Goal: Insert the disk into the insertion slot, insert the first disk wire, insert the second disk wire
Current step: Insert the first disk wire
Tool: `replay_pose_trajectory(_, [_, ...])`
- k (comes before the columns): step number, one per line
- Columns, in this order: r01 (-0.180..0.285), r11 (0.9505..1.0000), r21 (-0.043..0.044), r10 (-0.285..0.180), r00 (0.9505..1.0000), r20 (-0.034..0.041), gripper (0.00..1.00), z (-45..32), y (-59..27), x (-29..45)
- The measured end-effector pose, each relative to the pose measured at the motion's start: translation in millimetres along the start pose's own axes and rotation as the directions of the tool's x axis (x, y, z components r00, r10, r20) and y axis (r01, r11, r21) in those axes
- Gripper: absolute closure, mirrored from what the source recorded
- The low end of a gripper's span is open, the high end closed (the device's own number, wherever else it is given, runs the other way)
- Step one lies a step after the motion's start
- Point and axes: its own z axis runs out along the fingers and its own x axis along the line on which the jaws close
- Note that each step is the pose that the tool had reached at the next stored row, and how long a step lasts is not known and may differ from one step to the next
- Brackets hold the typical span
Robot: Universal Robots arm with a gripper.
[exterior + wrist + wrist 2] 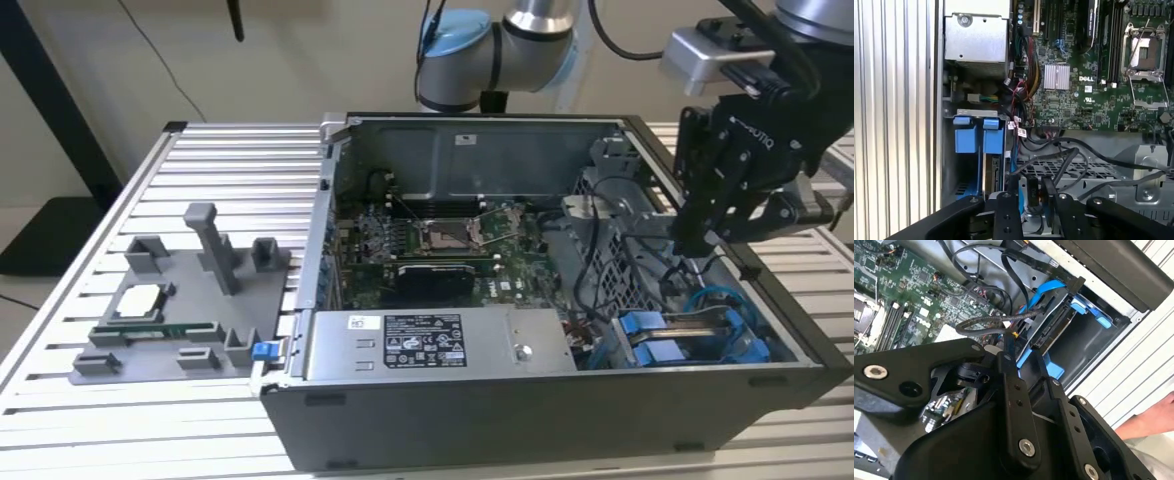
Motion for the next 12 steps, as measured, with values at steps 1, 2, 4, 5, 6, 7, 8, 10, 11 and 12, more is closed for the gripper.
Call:
replay_pose_trajectory(1, [0.009, 1.0, 0.0008, -0.009, 1.0, 0.0, 0.0, 0.0, 0.2, 0.0])
replay_pose_trajectory(2, [0.02, 0.9998, 0.0022, -0.02, 0.9998, 0.0002, 0.0, 0.2, 0.2, 0.0])
replay_pose_trajectory(4, [0.035, 0.9993, 0.0098, -0.035, 0.9994, -0.0001, 0.0, 0.9, 0.4, 0.0])
replay_pose_trajectory(5, [0.037, 0.9992, 0.0161, -0.037, 0.9993, -0.0005, 0.0, 1.4, 0.3, 0.0])
replay_pose_trajectory(6, [0.037, 0.9991, 0.02, -0.037, 0.9993, -0.0006, 0.0, 1.7, 0.3, 0.1])
replay_pose_trajectory(7, [0.037, 0.9991, 0.021, -0.037, 0.9993, -0.0009, 0.0, 1.7, 0.2, 0.1])
replay_pose_trajectory(8, [0.038, 0.9991, 0.0212, -0.038, 0.9993, -0.001, 0.0, 1.6, 0.3, 0.1])
replay_pose_trajectory(10, [0.037, 0.9991, 0.0219, -0.037, 0.9993, -0.001, 0.0, 1.7, 1.0, 0.0])
replay_pose_trajectory(11, [0.037, 0.999, 0.0226, -0.037, 0.9993, -0.001, 0.0, 1.7, 1.4, 0.0])
replay_pose_trajectory(12, [0.038, 0.999, 0.0233, -0.038, 0.9993, -0.001, 0.0, 1.7, 1.8, 0.0])
